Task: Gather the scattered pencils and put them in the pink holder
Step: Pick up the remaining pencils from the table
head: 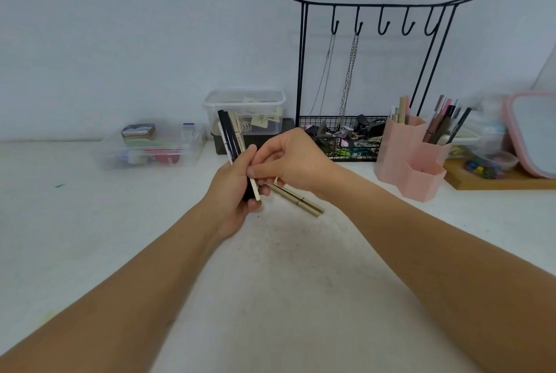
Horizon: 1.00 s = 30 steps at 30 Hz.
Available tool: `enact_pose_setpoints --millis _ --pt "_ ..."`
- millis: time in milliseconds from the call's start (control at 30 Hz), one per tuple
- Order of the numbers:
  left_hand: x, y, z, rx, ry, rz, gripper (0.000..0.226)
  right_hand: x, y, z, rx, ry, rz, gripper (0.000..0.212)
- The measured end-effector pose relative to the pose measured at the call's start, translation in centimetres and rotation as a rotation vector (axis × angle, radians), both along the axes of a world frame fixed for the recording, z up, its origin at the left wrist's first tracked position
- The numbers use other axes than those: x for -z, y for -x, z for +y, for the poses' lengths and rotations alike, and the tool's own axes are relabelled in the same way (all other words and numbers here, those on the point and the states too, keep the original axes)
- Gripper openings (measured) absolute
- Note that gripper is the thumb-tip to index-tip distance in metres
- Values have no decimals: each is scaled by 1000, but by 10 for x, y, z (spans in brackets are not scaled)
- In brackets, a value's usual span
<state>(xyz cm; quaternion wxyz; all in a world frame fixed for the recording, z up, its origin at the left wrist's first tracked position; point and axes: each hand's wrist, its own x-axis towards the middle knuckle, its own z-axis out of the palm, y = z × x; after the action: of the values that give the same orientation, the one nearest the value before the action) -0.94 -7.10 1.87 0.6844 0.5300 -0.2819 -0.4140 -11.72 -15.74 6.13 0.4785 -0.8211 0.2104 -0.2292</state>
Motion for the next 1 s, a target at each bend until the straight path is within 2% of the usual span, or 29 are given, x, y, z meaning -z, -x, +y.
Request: enact_pose_setpoints --millis 67,133,233,433,600,700,800,900,1000 --pt "-3 0 0 -35 -17 10 30 -3 3 -8 26 -19 24 16" --pt "-5 0 0 -49 -20 56 27 -5 8 -22 151 -7 43 10" --pt "-5 -1 -2 -62 -16 101 27 -3 17 -46 344 222 137 4" --pt "0 -6 -5 -74 5 82 24 9 23 -73 353 419 572 21" --pt "3 -8 -5 -47 -44 35 25 24 23 -77 400 477 628 23" --pt "2 -8 -4 -51 -49 22 29 19 25 -76 390 392 590 26" --pt "1 -8 -3 -56 -52 20 31 1 29 -69 343 159 455 21" --pt "1 -7 -3 -50 -66 28 34 -19 31 -55 199 -69 335 17" --pt "-1 -4 -2 -4 -59 46 35 -31 28 -39 25 -192 191 18"
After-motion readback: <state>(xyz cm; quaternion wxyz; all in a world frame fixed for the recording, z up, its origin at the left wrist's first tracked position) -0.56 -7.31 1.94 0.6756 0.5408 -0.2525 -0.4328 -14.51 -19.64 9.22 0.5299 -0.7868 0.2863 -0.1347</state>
